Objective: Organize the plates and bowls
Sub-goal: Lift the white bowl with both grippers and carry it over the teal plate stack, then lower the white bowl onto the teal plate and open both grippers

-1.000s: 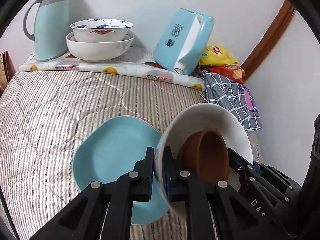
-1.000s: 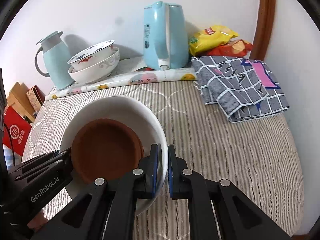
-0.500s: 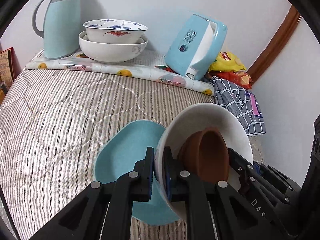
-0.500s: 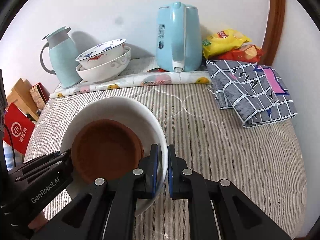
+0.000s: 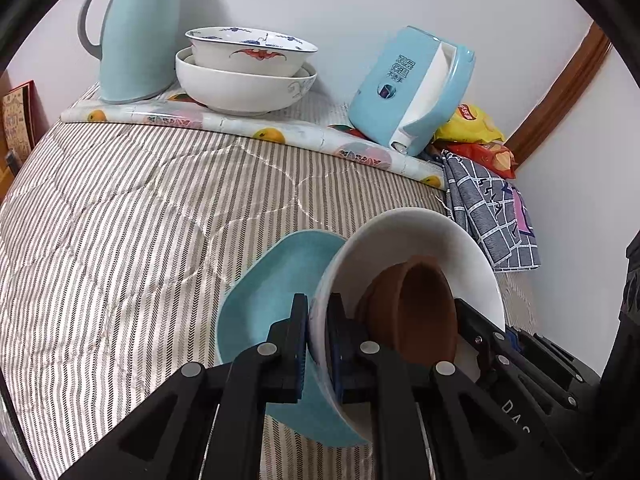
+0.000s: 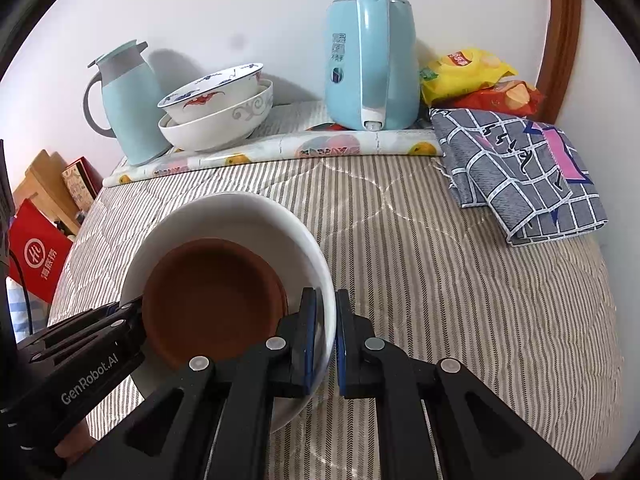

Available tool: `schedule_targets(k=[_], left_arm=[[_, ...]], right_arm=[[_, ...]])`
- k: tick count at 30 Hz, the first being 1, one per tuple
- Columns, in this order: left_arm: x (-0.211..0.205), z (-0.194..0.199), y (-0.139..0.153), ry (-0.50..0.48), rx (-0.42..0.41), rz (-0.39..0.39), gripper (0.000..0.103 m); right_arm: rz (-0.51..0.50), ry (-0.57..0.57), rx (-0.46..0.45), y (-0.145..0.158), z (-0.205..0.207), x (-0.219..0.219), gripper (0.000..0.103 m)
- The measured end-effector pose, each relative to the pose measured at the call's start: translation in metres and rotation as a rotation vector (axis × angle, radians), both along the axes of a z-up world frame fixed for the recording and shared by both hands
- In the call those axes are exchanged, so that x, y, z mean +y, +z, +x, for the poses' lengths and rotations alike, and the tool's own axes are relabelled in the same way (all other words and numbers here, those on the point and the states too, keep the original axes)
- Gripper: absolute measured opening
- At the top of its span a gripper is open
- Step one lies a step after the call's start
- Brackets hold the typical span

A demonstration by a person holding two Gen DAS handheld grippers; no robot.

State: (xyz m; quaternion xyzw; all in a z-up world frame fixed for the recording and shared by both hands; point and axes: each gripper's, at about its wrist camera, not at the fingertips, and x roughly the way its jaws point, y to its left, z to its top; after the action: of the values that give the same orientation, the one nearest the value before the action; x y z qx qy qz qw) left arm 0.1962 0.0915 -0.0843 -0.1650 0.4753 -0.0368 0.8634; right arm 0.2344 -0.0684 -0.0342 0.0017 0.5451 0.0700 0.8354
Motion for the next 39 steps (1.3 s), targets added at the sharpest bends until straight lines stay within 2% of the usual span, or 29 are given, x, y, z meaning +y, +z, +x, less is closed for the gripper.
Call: schedule_targets(k=[22,39], left_arm=[[0.021,0.003,-0.02,0.045,0.057,0.015,0.01],[0.03,0.002,-0.03,0.012,0.046,-0.061,0.016]], right_arm=[[0.028,0.039,0.058,-0.029,0.006,0.021,0.009],[0.003,0.059,0.077,-0.039,0.005,0.021,0.01]])
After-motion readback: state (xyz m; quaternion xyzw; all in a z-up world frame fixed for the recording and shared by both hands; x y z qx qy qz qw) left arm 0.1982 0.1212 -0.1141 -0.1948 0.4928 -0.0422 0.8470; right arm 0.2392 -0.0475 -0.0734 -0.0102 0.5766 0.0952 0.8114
